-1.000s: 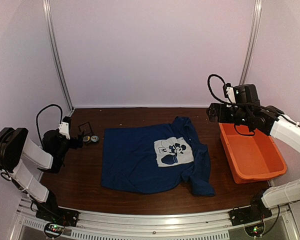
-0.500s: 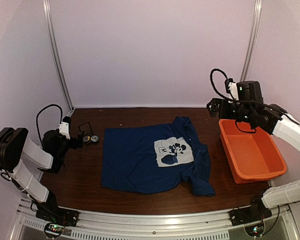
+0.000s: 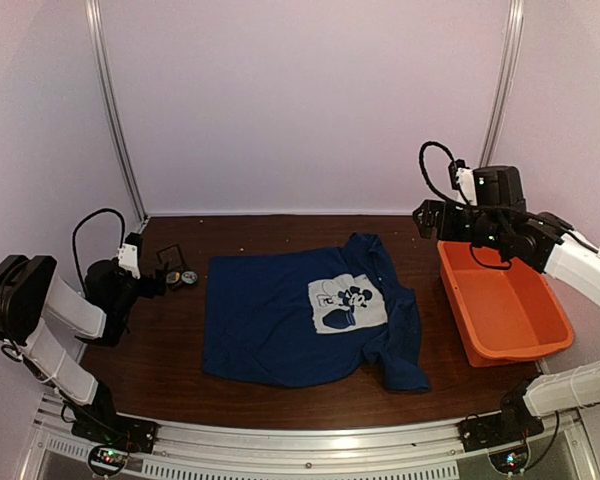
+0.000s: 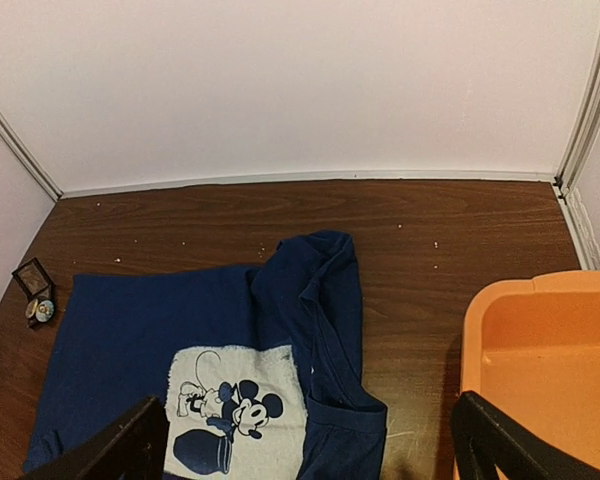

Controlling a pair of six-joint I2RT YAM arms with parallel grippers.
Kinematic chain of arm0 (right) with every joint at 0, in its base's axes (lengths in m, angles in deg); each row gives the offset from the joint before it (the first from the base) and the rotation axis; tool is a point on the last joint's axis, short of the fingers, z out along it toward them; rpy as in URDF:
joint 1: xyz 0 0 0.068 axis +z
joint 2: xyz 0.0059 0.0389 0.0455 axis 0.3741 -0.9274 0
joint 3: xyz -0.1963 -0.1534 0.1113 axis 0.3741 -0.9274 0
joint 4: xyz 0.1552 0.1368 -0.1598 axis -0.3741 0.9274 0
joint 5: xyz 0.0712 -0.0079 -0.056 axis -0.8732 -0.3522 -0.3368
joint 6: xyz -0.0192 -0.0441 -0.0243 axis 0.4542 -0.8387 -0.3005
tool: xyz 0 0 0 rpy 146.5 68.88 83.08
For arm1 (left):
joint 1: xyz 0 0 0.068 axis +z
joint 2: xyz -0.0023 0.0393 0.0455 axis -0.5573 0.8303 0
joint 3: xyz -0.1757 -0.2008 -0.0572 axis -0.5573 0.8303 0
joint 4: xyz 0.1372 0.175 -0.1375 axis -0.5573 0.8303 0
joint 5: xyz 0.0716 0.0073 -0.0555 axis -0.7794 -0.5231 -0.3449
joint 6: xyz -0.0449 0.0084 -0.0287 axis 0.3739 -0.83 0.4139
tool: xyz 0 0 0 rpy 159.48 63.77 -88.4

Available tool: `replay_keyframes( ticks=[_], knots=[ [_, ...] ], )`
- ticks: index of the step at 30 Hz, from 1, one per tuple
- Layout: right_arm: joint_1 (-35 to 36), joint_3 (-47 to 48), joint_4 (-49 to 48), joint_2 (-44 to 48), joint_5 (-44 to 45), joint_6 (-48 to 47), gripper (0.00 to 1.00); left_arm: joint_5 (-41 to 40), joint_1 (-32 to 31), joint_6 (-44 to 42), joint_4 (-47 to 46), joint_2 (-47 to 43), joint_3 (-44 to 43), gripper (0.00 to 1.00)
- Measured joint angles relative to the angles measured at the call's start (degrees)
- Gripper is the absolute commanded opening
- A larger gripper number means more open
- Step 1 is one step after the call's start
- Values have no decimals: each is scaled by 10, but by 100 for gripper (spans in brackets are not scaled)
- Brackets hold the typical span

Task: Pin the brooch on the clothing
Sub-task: Pick up the brooch from the brooch box.

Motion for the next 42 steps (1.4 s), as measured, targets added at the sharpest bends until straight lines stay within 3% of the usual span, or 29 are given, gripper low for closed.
replay_keyframes(
  ticks=[5,7,10,14,17,20,23,31,42],
  knots=[
    [0,-23,3,8,1,-9,100,0,0,0,3,-1,0,98],
    [0,-23,2,8,1,-10,100,0,0,0,47,-12,-15,98],
    [0,-22,3,8,2,-12,100,0,0,-3,196,-35,-111,98],
    [0,-14,4,1,6,-15,100,-10,-8,3,440,-28,-331,98],
    [0,-8,5,-5,14,-20,100,-76,-41,17,585,-30,-463,98],
    [0,0,12,-11,23,-24,100,-142,-97,17,686,-39,-525,98],
    [0,4,17,-14,32,-26,100,-174,-136,31,768,-38,-554,98],
    [0,9,26,-17,43,-29,100,-159,-123,57,852,-9,-553,98],
    [0,10,25,-17,43,-30,100,-177,-160,73,946,165,-602,98]
  ],
)
